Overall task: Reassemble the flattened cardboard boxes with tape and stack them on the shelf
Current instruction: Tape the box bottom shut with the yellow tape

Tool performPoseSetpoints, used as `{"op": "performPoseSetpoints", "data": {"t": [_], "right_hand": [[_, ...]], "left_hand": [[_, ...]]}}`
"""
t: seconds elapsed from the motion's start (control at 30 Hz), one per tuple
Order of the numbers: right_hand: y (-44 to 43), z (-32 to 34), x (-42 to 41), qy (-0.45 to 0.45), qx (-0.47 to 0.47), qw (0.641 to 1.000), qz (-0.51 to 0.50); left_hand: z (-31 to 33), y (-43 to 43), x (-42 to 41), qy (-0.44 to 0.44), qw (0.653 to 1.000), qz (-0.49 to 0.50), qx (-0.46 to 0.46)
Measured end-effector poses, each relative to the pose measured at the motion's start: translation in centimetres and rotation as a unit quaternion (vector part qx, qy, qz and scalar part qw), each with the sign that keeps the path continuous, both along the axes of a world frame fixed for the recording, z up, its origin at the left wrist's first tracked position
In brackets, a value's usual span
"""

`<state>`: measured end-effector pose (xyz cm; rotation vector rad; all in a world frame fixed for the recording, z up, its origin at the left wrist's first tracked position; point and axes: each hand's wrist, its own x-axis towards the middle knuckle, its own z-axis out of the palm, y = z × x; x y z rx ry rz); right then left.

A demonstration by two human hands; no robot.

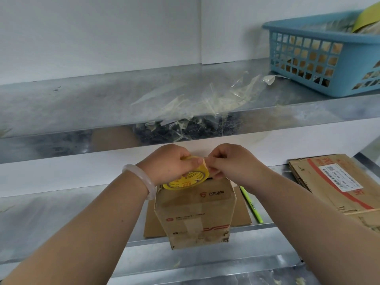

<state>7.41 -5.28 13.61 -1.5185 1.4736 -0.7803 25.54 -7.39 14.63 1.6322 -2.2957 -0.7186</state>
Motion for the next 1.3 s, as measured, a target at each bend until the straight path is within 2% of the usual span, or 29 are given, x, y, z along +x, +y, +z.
{"op": "performPoseSetpoints", "data": {"t": [0.13, 0.23, 0.27, 0.33, 0.4, 0.47, 0.53, 0.67, 0.87, 0.97, 1.07, 1.17, 1.23, 1.3], "right_hand": [[0.1, 0.3, -0.2, -0.09, -0.058, 0.993, -0.044], [0.1, -1.6, 0.1, -0.217, 0.027, 0.972, -0.085], [0.1, -2.3, 0.3, -0.252, 0.068, 0.961, -0.09], [0.0, -3.4, 0.4, -0.267, 0.118, 0.952, -0.092], [-0.2, -3.9, 0.2, -0.299, 0.129, 0.939, -0.107], [-0.5, -4.1, -0.3, -0.341, 0.139, 0.922, -0.118], [-0.5, -4.2, -0.4, -0.312, 0.134, 0.934, -0.114], [-0.4, -4.6, -0.1, -0.256, 0.104, 0.953, -0.121], [-0.1, -4.5, -0.9, -0.304, 0.099, 0.933, -0.164], [-0.1, -3.9, -2.1, -0.317, 0.065, 0.928, -0.184], [0.0, -3.2, -2.7, -0.389, 0.043, 0.894, -0.216], [0.2, -2.8, -1.9, -0.493, 0.1, 0.836, -0.219], [0.1, -2.9, -1.7, -0.512, 0.144, 0.822, -0.205], [0.1, -3.3, -1.9, -0.508, 0.168, 0.823, -0.19]], "left_hand": [[0.2, -0.5, 0.0, -0.009, 1.0, 0.011, 0.017], [0.1, -0.2, -0.4, -0.005, 1.0, 0.016, 0.018], [0.0, 0.1, -0.5, 0.016, 0.999, 0.027, 0.015], [-0.4, 0.6, -0.6, 0.067, 0.997, 0.047, 0.002], [-1.1, 1.0, 0.2, 0.117, 0.992, 0.046, 0.016], [-1.9, 1.6, 1.5, 0.182, 0.981, 0.023, 0.067], [-2.5, 1.9, 2.7, 0.223, 0.972, 0.015, 0.078], [-2.1, 1.8, 3.2, 0.198, 0.979, 0.048, -0.015], [-1.6, 1.7, 2.0, 0.15, 0.986, 0.065, -0.024], [-1.7, 1.1, 1.4, 0.138, 0.988, 0.064, -0.021], [-1.7, 0.6, 0.5, 0.106, 0.993, 0.057, -0.018], [-1.5, 0.2, -0.2, 0.083, 0.994, 0.061, -0.022], [-1.5, 0.2, -0.3, 0.077, 0.995, 0.062, -0.021], [-1.5, 0.3, -0.2, 0.073, 0.995, 0.058, -0.021]]}}
